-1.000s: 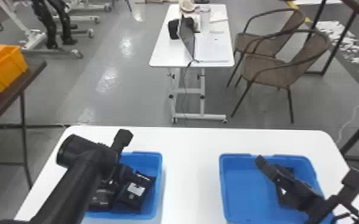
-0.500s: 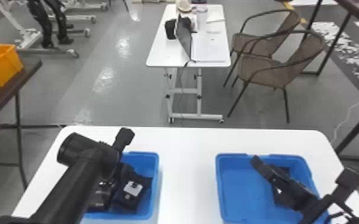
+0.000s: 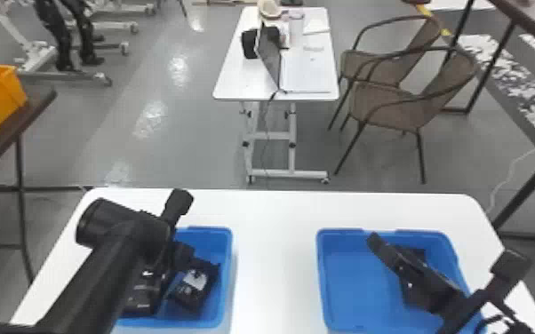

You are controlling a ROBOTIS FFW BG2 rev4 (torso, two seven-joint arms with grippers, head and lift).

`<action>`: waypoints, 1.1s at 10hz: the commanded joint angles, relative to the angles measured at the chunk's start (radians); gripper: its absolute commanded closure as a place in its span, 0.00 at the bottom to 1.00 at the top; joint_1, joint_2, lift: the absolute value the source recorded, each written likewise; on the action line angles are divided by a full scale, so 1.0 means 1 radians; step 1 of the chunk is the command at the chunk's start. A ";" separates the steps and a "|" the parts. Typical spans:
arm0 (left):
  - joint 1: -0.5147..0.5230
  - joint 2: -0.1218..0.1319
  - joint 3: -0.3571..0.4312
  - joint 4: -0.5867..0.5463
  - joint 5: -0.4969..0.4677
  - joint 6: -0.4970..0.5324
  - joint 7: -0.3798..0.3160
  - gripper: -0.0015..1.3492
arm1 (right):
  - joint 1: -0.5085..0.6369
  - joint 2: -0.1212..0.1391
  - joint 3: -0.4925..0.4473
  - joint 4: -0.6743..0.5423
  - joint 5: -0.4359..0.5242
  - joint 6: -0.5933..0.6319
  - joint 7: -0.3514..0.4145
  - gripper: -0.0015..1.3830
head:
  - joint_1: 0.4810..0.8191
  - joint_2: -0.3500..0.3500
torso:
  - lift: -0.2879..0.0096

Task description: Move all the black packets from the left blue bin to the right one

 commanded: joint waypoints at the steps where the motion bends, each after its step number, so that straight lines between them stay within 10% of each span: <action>1: -0.003 0.003 -0.012 -0.003 -0.007 -0.014 -0.034 0.79 | 0.000 0.001 0.002 0.003 -0.002 0.000 0.004 0.08 | 0.63 0.56 | 0.97; 7: 0.276 0.043 0.092 -0.678 -0.039 0.279 -0.251 0.79 | -0.011 0.001 0.025 0.012 -0.004 0.001 0.011 0.08 | 0.63 0.58 | 0.97; 11: 0.330 -0.060 0.152 -0.865 0.059 0.055 -0.216 0.79 | -0.046 0.001 0.077 0.017 -0.001 0.001 0.027 0.08 | 0.63 0.57 | 0.97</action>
